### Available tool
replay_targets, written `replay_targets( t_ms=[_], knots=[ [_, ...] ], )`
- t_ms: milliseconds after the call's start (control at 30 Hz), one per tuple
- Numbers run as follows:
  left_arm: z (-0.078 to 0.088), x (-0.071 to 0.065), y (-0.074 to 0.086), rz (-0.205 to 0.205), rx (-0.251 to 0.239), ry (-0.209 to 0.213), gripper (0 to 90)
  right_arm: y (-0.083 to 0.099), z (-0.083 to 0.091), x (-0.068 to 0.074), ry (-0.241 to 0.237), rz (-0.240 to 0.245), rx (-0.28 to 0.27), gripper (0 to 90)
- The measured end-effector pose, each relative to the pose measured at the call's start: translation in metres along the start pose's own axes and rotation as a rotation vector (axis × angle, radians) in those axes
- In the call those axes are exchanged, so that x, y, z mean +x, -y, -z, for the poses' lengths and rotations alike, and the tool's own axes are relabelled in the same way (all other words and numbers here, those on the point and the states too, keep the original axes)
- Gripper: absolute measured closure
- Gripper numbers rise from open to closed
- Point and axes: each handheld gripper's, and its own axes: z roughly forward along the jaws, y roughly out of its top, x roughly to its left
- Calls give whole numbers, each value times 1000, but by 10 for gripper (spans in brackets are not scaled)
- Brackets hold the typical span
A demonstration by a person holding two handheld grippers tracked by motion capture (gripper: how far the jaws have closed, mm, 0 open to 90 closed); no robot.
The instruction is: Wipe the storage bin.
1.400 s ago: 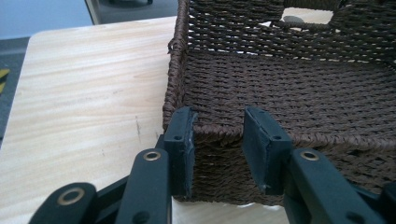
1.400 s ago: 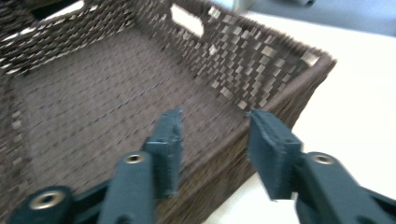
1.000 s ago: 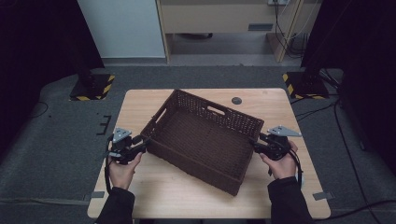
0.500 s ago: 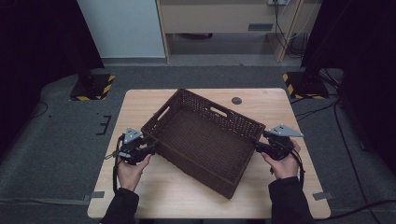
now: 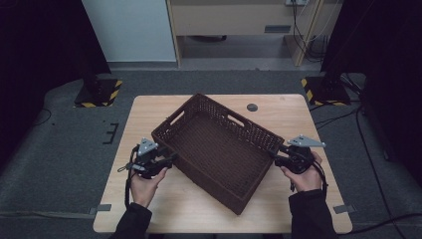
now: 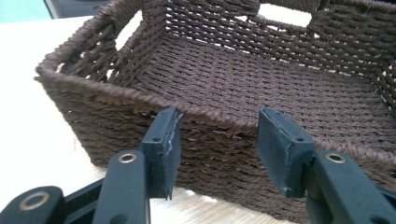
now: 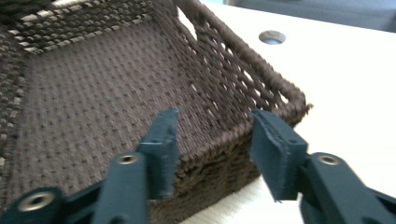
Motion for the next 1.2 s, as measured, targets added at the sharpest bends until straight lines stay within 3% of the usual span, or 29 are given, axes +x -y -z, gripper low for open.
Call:
replay_targets(
  t_ms=[33,133,200,267,333,400,567,700,833,933,1000,1100,1200],
  knots=[
    [-1,1,0,4,-7,-2,487,-2,1,-1,-1,6,-15,510],
    [-2,4,-1,13,-6,-11,488,-6,2,-7,55,24,-78,457],
    [-4,6,-2,19,-6,-13,494,-7,-3,-14,68,7,-100,454],
    [-7,8,-3,27,-11,-19,495,-5,-9,-18,75,-3,-78,450],
    [-9,11,-3,36,-10,-20,489,-3,-15,-18,70,26,-37,440],
    [-9,12,-2,41,-1,-22,480,-2,-18,-17,70,41,-49,443],
    [-5,3,-2,32,-1,-1,479,2,-14,-18,44,1,-46,444],
    [-6,-9,-2,5,5,15,475,2,-5,-13,18,2,6,434],
    [-7,-5,-2,8,0,11,482,-2,-4,-12,20,8,27,439],
    [-9,0,-3,27,-3,25,480,-4,-10,-14,57,36,-24,463],
    [-12,2,-3,27,-2,8,483,-4,-14,-15,67,37,-41,474],
    [-12,2,-3,24,8,-5,486,-2,-19,-16,67,58,-4,539],
    [-9,-2,-3,17,4,8,484,1,-18,-14,19,32,0,622]
  ],
)
